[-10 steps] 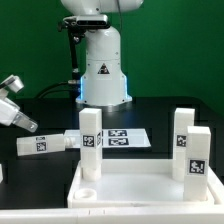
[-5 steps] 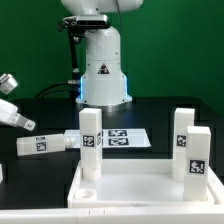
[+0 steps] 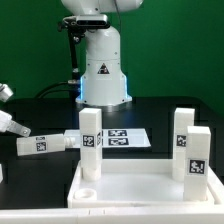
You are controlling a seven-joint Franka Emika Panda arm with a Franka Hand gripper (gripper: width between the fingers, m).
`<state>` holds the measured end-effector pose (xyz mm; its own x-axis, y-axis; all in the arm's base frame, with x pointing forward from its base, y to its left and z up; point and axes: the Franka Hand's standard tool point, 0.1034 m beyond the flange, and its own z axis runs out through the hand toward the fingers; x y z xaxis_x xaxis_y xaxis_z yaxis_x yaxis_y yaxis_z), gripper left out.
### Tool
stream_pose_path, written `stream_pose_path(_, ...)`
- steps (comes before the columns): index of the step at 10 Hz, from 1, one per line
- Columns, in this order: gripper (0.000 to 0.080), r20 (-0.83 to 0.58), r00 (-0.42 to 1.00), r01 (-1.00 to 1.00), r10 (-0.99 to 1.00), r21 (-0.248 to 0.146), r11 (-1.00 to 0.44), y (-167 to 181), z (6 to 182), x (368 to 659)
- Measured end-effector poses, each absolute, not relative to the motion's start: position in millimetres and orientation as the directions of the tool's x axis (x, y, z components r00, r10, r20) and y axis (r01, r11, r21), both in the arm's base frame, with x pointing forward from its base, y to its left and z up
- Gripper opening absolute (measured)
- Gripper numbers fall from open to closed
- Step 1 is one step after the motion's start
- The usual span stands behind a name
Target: Assemble desk
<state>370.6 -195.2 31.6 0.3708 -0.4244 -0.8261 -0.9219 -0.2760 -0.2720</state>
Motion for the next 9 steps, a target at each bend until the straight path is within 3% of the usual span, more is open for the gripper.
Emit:
stream_pose_path(3,0.0649,-0.867,0.268,-0.959,-0.421,-0.196,-0.207,-200,24.2,357)
stream_pose_path(6,0.0649,-0.874,0.242,-0.965,-0.422,-0.173,-0.195,-200,22.8,355)
stream_pose_path(7,0.0649,-0.871,0.194,-0.976,-0.452,-0.125,-0.178,-201,19.5,363)
stream_pose_path(8,0.0649,-0.852,0.211,-0.971,-0.479,-0.125,-0.204,-200,15.6,382)
stream_pose_path(9,0.0649,-0.856,0.23,-0.966,-0.464,-0.141,-0.219,-193,12.2,380)
